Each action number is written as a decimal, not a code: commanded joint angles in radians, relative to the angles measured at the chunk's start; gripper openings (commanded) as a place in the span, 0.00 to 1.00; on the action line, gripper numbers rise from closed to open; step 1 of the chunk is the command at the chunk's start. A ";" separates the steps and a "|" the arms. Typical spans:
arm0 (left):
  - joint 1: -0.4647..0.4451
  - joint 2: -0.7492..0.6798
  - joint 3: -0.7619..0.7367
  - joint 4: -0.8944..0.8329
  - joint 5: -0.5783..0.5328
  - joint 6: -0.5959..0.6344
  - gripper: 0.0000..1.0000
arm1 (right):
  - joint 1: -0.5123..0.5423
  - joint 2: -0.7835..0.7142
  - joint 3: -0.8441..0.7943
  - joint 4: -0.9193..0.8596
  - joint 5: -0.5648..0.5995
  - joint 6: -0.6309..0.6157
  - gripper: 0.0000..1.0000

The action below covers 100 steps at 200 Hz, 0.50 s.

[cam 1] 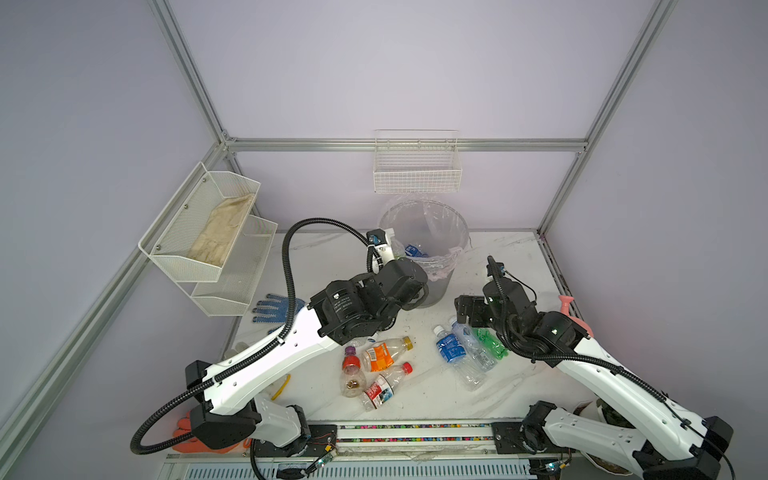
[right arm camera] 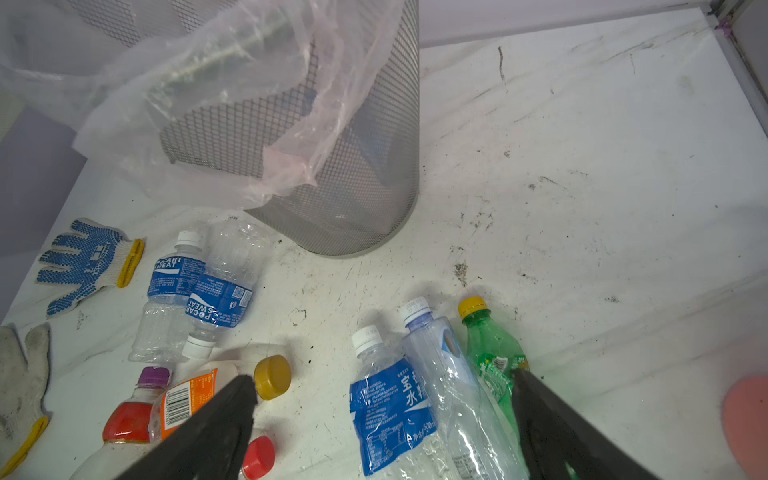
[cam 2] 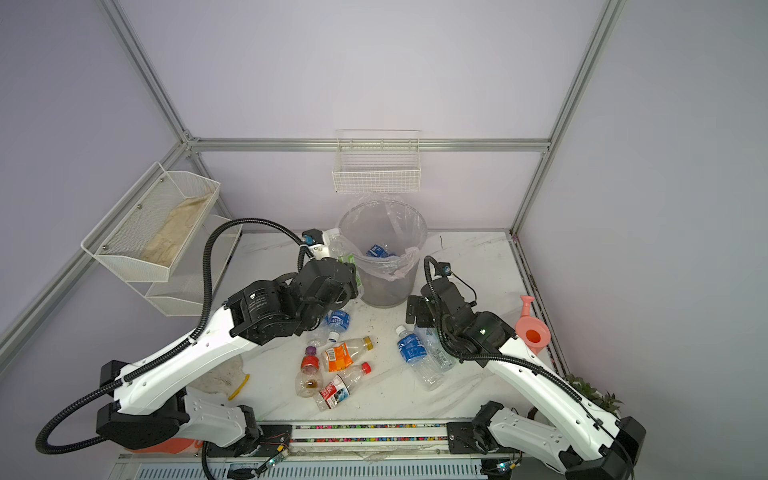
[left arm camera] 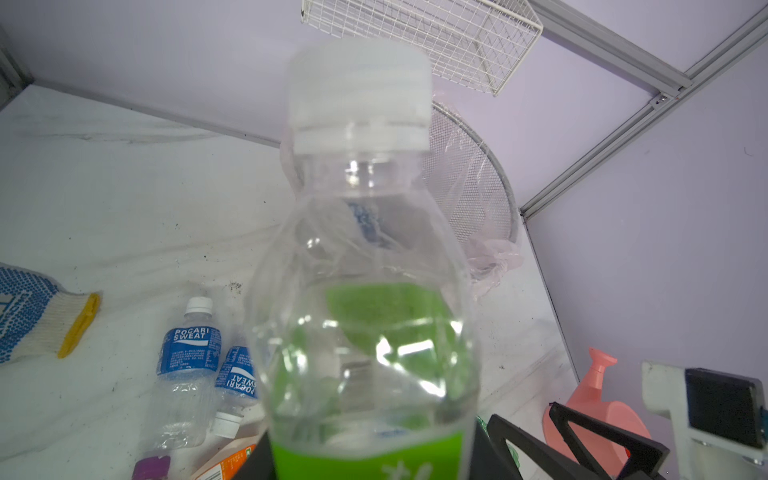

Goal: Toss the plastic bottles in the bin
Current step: 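Carry the soda bottle to the bin with the left gripper while the right gripper moves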

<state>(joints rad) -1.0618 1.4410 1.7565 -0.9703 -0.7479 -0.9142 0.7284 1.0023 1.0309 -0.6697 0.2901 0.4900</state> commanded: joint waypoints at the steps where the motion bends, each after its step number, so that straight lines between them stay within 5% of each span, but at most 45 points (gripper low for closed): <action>1: -0.003 0.025 0.131 0.000 -0.052 0.102 0.00 | 0.001 -0.032 -0.025 -0.008 -0.008 0.041 0.97; 100: -0.004 0.134 0.337 0.050 -0.097 0.317 0.00 | 0.000 -0.070 -0.103 0.006 -0.043 0.068 0.97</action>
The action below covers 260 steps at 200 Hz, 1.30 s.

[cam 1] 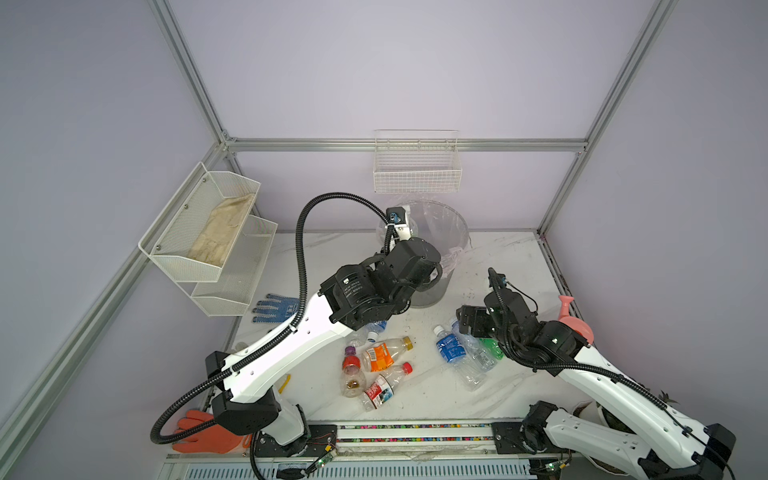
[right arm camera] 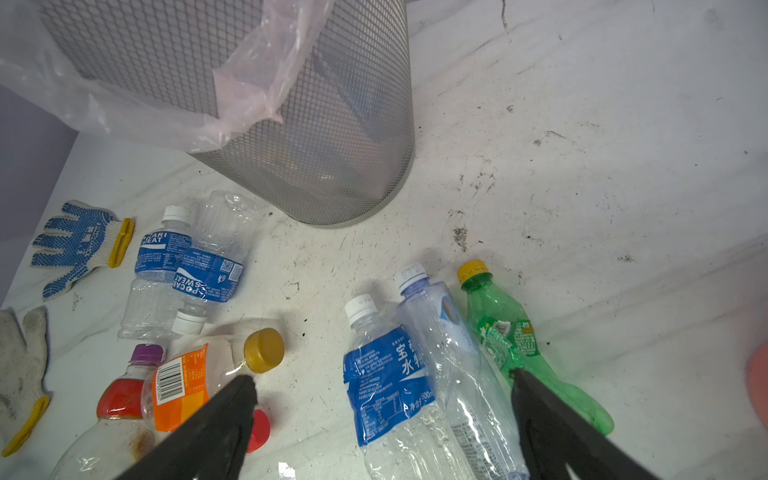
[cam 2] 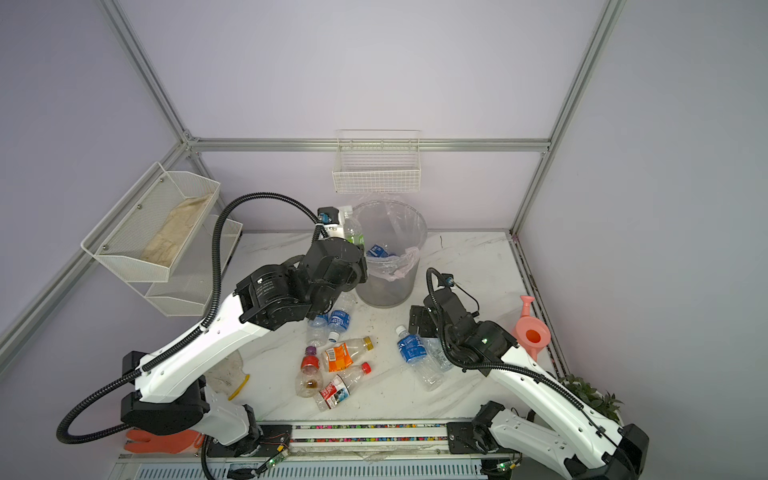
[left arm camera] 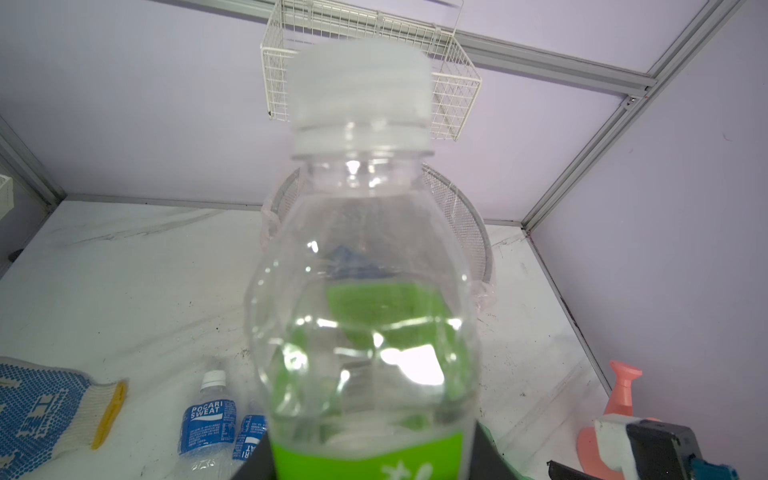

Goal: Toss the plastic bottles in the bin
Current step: 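Carry the soda bottle to the bin with the left gripper while the right gripper moves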

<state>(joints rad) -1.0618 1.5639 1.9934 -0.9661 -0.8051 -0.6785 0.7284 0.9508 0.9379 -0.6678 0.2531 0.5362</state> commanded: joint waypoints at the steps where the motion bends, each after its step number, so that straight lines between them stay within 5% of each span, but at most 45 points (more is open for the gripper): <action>1: -0.004 0.012 0.100 0.047 -0.040 0.082 0.00 | 0.000 -0.018 -0.011 0.005 -0.006 0.023 0.97; 205: 0.000 0.083 0.142 0.275 -0.089 0.303 0.10 | 0.001 -0.034 -0.031 0.013 -0.030 0.038 0.97; 260: 0.044 0.153 0.218 0.278 -0.029 0.320 0.13 | 0.000 -0.032 -0.025 0.009 -0.034 0.040 0.97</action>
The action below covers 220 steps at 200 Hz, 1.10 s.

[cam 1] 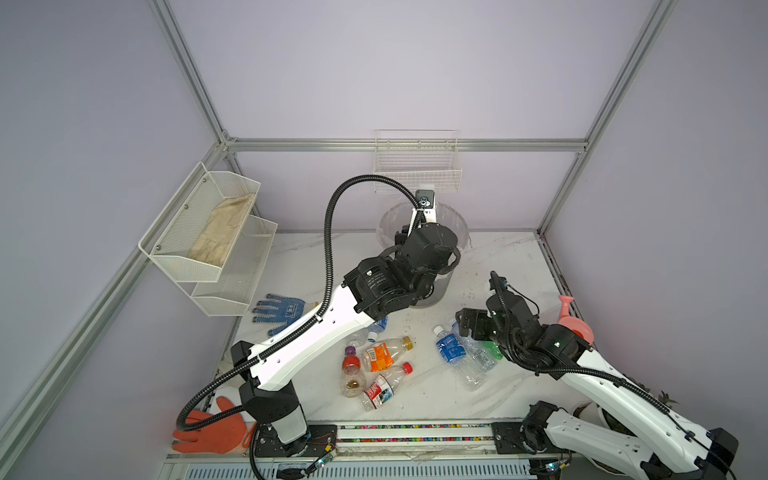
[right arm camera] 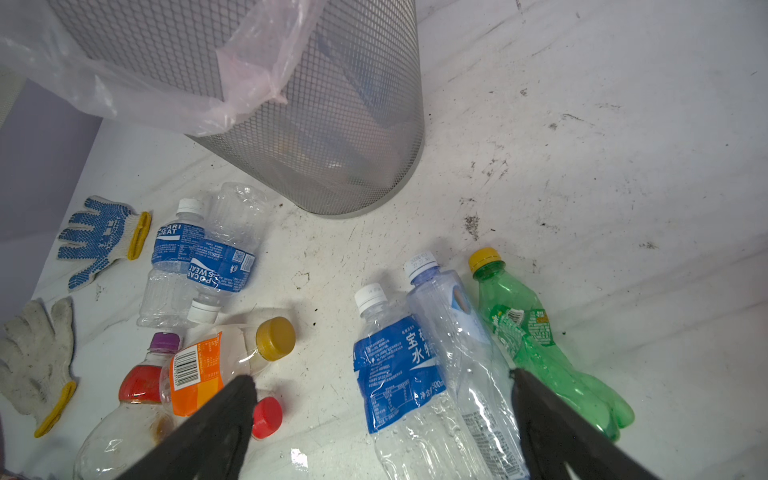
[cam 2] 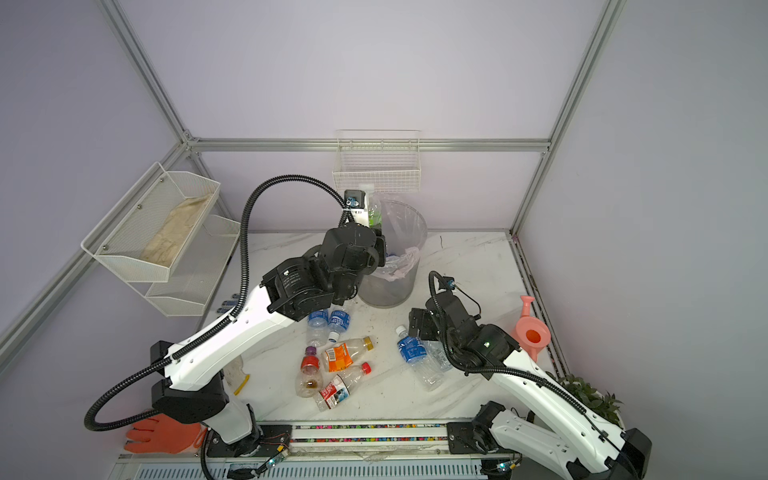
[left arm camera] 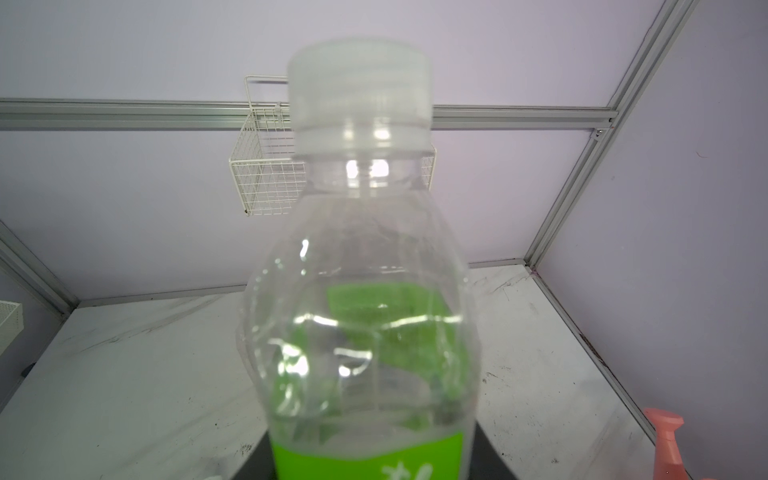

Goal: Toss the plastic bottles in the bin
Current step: 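Carry the soda bottle to the bin with the left gripper while the right gripper moves, then open the left gripper to drop the soda water bottle into the bin, then draw the left gripper back while the right gripper lowers onto the blue-label water bottle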

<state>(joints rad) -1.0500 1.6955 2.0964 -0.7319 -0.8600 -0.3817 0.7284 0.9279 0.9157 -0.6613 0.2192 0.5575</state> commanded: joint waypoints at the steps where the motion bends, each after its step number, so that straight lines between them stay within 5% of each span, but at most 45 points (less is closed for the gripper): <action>1: 0.033 0.024 0.117 0.044 0.028 0.023 0.13 | 0.001 -0.010 -0.003 0.002 0.000 0.019 0.97; 56: 0.194 0.172 0.281 -0.084 0.238 -0.069 0.17 | 0.001 -0.015 0.027 -0.021 0.002 0.020 0.97; 97: 0.245 0.188 0.328 -0.180 0.368 -0.115 0.99 | 0.001 -0.038 0.037 -0.050 0.014 0.021 0.97; 220: 0.235 -0.018 0.080 -0.118 0.451 -0.147 1.00 | 0.001 -0.019 -0.001 -0.044 -0.019 0.024 0.97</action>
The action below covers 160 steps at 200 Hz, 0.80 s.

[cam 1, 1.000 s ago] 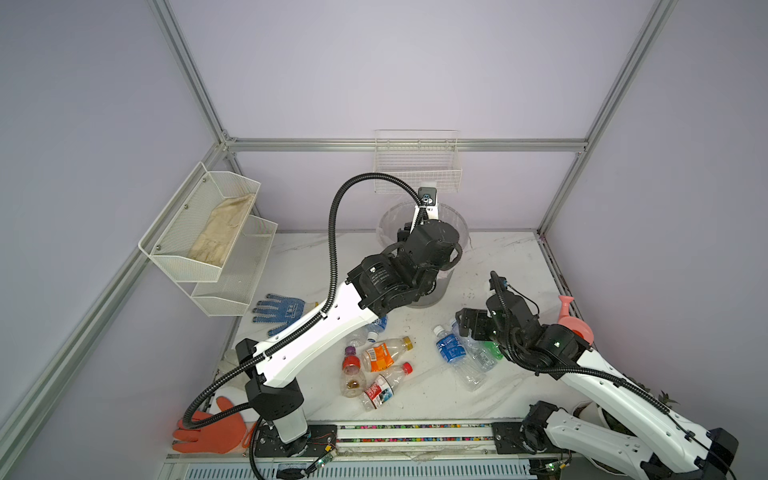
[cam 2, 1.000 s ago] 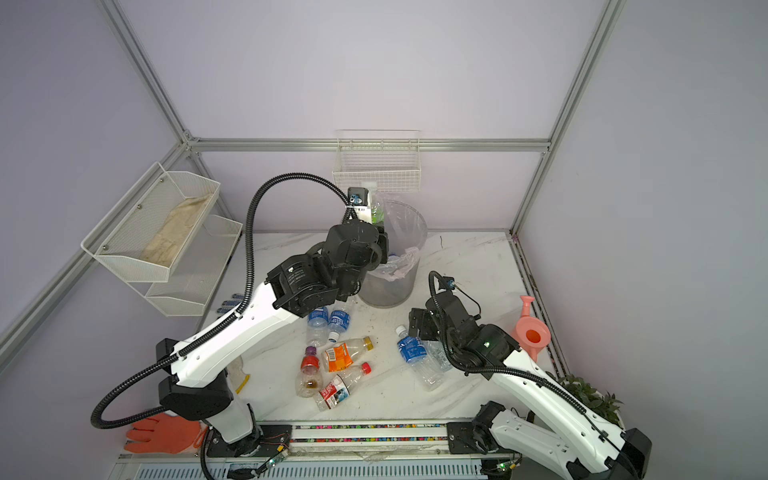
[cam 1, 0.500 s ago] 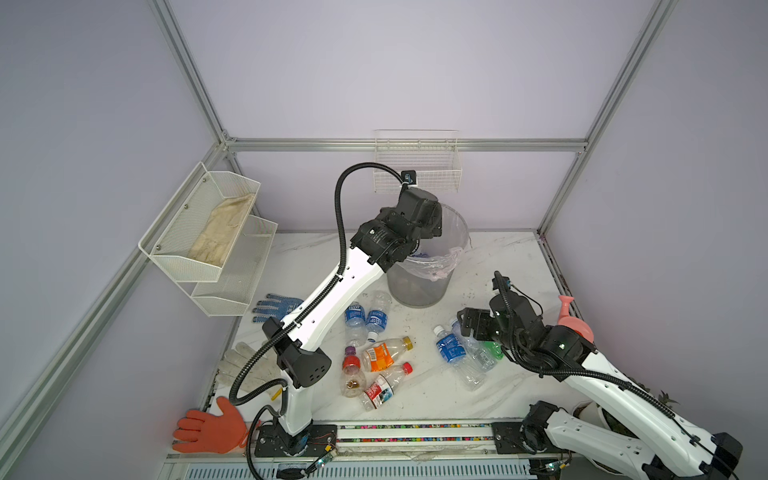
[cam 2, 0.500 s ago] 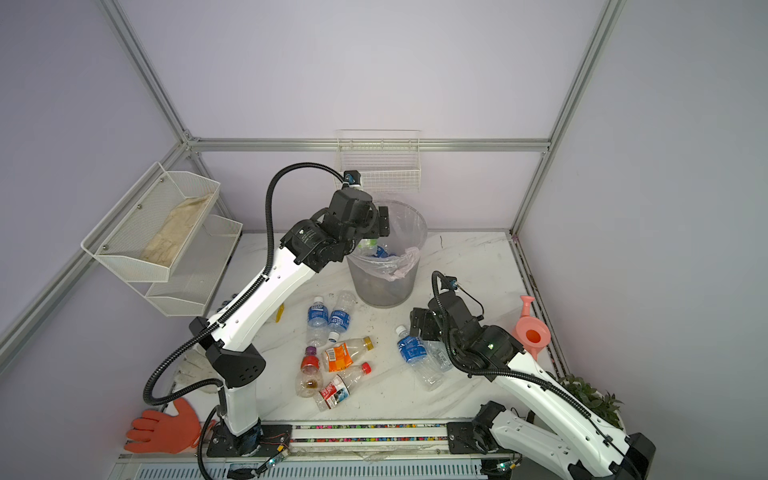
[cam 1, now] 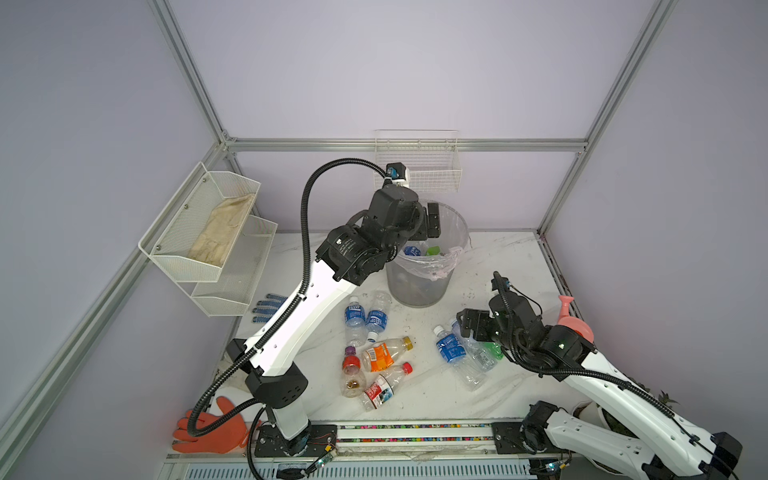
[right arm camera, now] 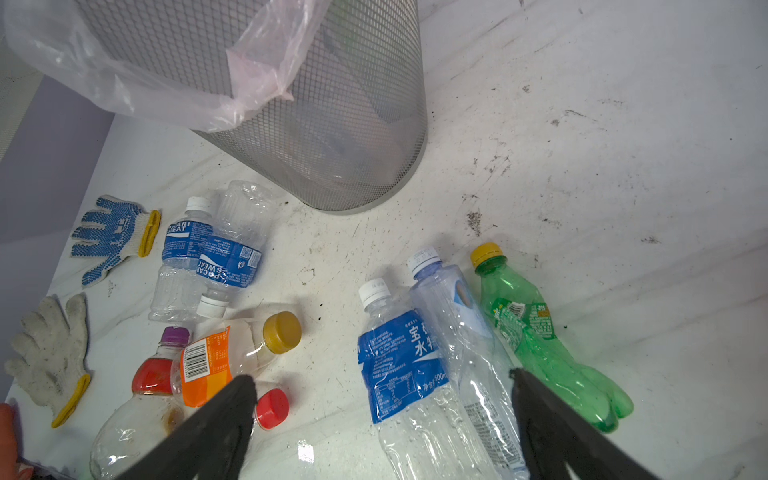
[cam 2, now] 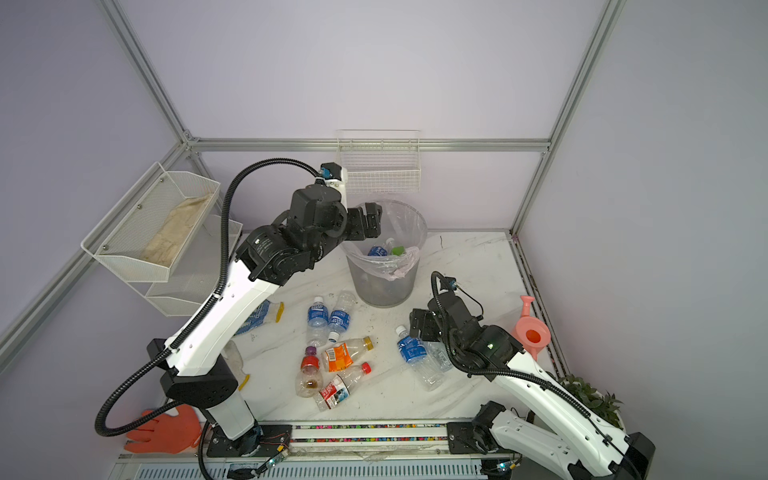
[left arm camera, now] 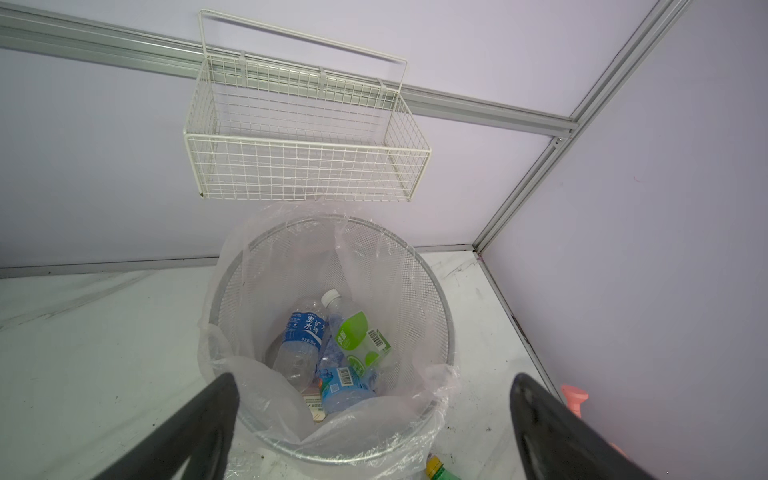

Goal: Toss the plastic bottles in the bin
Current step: 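Draw the left gripper back while the right gripper lowers onto the blue-label water bottle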

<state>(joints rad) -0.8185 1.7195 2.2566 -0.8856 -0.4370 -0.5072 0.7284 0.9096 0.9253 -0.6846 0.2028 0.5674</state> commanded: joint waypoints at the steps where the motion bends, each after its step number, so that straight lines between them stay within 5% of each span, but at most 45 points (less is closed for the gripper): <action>1: 0.003 -0.044 -0.083 0.036 0.029 -0.021 1.00 | 0.001 0.000 -0.012 -0.020 -0.004 0.014 0.97; 113: 0.010 -0.399 -0.598 0.312 0.151 0.022 1.00 | 0.002 0.051 -0.090 -0.010 -0.086 0.062 0.97; 160: 0.012 -0.470 -0.697 0.316 0.179 0.021 1.00 | 0.019 0.088 -0.141 0.029 -0.117 0.083 0.97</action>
<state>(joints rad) -0.8120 1.2774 1.6230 -0.6247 -0.2890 -0.5034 0.7326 0.9798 0.8009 -0.6796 0.0986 0.6186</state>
